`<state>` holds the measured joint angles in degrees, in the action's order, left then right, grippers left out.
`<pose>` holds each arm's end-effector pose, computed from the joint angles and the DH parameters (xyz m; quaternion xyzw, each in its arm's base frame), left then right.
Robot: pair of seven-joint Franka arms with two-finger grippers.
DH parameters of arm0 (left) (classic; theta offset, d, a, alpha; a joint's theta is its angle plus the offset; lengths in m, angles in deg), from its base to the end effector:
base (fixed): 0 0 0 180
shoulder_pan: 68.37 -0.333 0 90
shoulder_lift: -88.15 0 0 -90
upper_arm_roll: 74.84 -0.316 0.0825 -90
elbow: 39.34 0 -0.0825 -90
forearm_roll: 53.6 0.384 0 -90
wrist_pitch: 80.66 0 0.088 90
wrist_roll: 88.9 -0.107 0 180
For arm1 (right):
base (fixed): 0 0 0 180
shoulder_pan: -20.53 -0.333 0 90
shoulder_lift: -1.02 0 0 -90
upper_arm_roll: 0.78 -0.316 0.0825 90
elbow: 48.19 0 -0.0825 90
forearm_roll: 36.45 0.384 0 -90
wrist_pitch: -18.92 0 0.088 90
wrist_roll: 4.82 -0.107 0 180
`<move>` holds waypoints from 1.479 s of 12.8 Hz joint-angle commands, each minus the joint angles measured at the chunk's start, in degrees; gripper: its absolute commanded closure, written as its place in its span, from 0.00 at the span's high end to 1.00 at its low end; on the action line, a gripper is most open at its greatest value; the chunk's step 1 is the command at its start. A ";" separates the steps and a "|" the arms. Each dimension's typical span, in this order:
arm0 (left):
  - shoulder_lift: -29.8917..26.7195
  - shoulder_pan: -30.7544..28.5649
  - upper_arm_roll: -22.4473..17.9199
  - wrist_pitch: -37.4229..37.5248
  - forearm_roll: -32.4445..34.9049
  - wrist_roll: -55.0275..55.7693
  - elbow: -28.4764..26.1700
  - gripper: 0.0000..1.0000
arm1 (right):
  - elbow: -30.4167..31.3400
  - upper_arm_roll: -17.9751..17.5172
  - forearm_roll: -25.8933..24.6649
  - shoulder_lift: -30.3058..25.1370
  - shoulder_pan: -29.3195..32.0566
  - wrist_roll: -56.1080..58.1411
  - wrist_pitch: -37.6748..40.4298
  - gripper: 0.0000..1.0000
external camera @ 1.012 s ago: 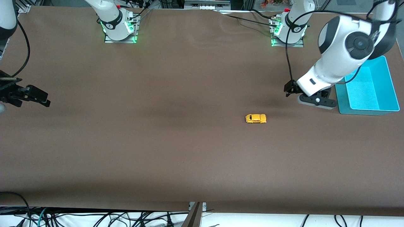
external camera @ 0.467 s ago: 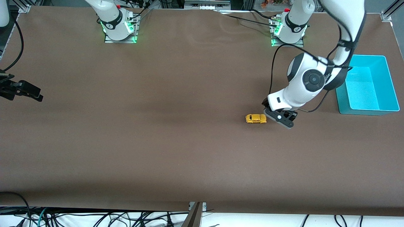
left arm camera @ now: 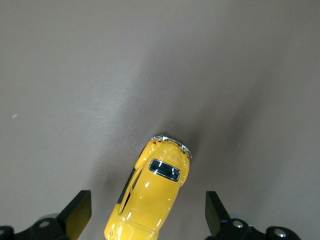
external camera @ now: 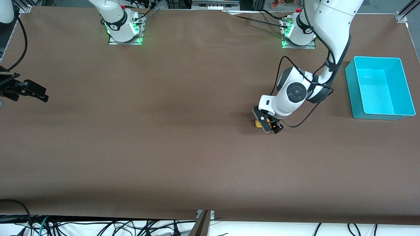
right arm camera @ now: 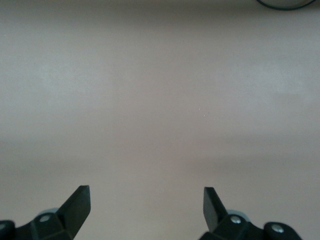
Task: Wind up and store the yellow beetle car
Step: 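Close the left gripper on the car and lift it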
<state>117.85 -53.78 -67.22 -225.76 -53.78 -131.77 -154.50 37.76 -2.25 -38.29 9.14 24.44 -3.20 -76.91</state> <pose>0.5614 -0.2276 0.1961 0.8479 -0.5291 0.0102 0.0324 0.6057 -0.0300 0.5850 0.9998 -0.0059 0.0149 0.0147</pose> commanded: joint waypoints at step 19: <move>-36.77 -16.05 -2.88 30.76 0.87 -16.85 -13.65 0.00 | 0.45 -0.56 -0.71 -0.29 -0.39 -0.39 0.74 1.00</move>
<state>92.83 -65.38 -70.50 -195.19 -53.74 -143.26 -157.63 38.06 -2.40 -38.28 9.30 24.09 -3.19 -76.83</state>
